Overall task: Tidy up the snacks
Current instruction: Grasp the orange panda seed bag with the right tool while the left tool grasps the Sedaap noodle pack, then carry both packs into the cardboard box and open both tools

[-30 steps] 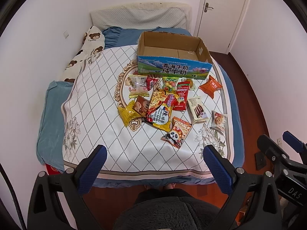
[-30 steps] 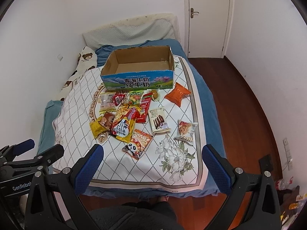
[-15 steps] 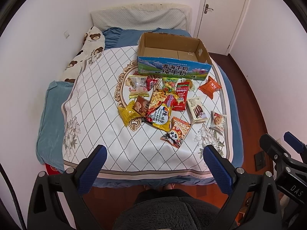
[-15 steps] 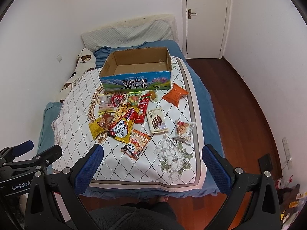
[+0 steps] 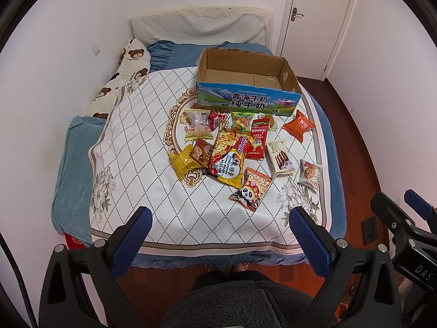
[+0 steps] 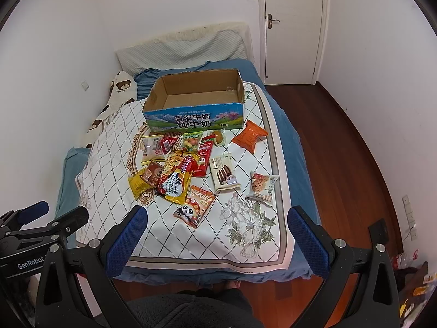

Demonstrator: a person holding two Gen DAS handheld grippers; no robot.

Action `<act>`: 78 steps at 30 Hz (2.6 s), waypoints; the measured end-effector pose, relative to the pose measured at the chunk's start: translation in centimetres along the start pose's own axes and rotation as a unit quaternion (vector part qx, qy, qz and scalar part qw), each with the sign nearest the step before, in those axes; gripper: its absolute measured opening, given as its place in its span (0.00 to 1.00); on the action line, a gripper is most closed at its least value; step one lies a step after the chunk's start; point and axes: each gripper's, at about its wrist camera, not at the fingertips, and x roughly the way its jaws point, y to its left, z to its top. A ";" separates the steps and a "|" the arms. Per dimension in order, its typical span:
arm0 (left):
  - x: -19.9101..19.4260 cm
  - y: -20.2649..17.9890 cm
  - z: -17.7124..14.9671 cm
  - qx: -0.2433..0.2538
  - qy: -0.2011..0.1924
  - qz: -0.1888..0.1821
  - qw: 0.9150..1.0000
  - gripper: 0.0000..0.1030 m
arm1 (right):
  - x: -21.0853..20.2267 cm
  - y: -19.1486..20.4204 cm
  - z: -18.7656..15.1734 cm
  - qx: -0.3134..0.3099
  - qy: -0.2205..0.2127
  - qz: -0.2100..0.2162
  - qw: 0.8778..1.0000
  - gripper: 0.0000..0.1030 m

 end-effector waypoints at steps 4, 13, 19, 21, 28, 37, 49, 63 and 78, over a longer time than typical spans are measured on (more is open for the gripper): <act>-0.3 -0.1 0.1 -0.001 0.002 -0.001 1.000 1.00 | -0.1 0.0 0.0 0.002 0.000 0.002 1.000 1.00; 3.3 0.4 1.8 -0.004 0.009 0.037 0.999 1.00 | 2.4 -0.9 0.4 0.033 0.010 0.008 0.999 1.00; 9.5 2.4 2.0 -0.002 0.034 0.096 0.995 1.00 | 11.6 -2.2 0.3 0.095 0.074 0.032 0.992 1.00; 11.8 3.0 2.1 0.008 0.045 0.122 0.991 1.00 | 15.7 -2.3 -0.3 0.121 0.108 0.048 0.986 1.00; 18.4 5.5 2.3 0.040 0.082 0.165 0.982 1.00 | 30.5 -1.0 -3.5 0.185 0.202 0.061 0.960 0.98; 25.6 4.8 6.8 0.088 0.126 0.128 0.980 1.00 | 39.2 2.7 -6.0 0.216 0.253 0.059 0.941 0.66; 38.5 -2.2 10.9 0.160 0.276 -0.021 0.947 1.00 | 36.4 1.2 -7.1 0.144 0.226 -0.023 0.963 0.59; 35.0 0.9 3.5 0.126 0.259 -0.014 0.958 0.79 | 36.2 0.9 -6.6 0.115 0.245 -0.031 0.962 0.58; 32.4 6.1 -1.9 0.084 0.220 -0.036 0.971 0.82 | 35.6 0.8 -9.4 0.087 0.244 -0.038 0.965 0.52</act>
